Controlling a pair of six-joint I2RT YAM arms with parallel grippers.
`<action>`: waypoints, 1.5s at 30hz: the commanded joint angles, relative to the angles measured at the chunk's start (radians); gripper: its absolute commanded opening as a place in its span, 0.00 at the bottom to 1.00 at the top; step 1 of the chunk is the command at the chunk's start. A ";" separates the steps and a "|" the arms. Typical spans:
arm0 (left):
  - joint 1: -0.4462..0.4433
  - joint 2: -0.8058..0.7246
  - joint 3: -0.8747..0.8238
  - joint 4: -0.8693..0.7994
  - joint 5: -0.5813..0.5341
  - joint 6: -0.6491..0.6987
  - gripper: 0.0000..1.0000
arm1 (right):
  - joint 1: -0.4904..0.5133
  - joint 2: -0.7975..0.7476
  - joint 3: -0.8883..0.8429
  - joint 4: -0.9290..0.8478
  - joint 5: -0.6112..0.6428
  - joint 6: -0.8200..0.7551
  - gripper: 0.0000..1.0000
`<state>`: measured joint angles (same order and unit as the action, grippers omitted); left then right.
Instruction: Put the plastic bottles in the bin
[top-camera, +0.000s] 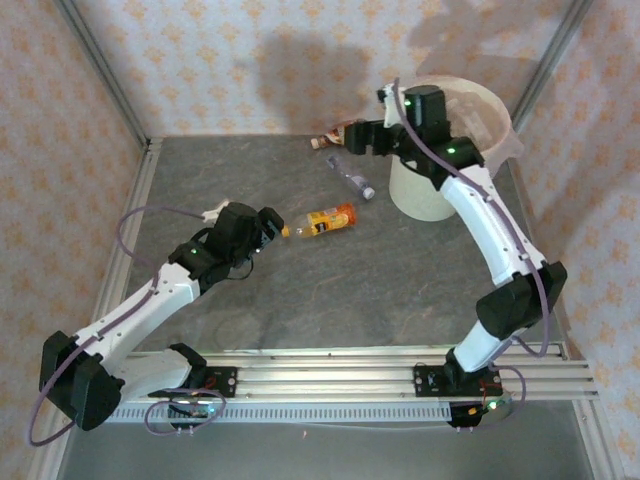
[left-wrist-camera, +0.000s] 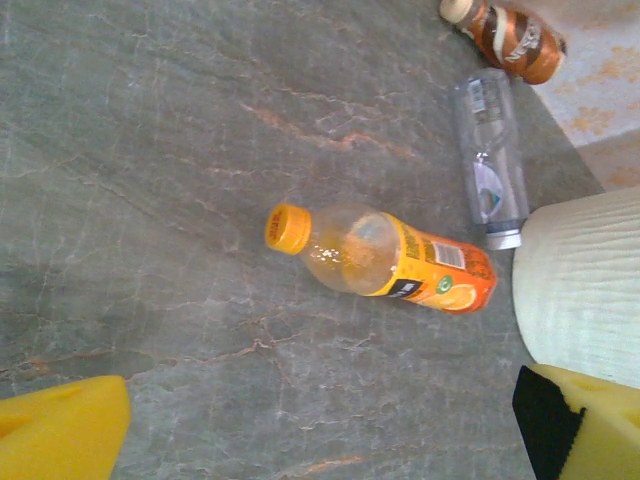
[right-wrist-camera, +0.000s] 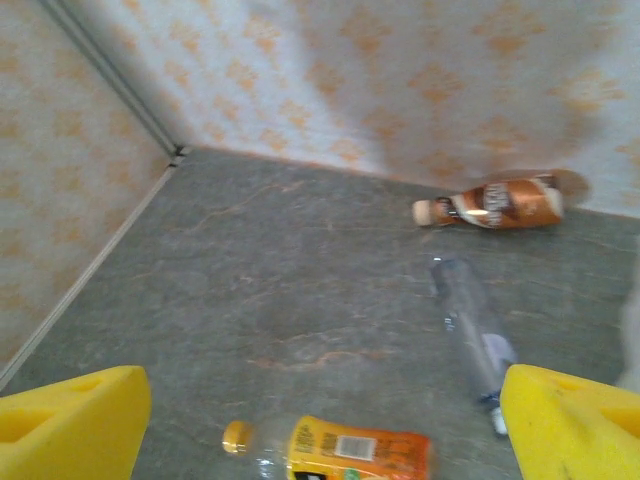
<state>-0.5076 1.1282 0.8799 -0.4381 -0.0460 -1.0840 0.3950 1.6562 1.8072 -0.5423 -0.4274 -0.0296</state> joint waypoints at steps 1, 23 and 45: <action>0.015 0.014 -0.003 -0.034 -0.019 -0.037 1.00 | 0.003 0.104 -0.008 0.054 0.032 0.034 0.91; 0.018 0.001 -0.026 -0.066 -0.020 -0.061 1.00 | 0.033 0.876 0.632 -0.369 0.477 0.058 0.92; 0.020 0.033 0.008 -0.083 -0.011 -0.015 1.00 | 0.036 0.849 0.617 -0.330 0.346 0.112 0.54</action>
<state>-0.4946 1.1500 0.8616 -0.4904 -0.0410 -1.1213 0.4301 2.6148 2.4378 -0.8669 -0.0471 0.0784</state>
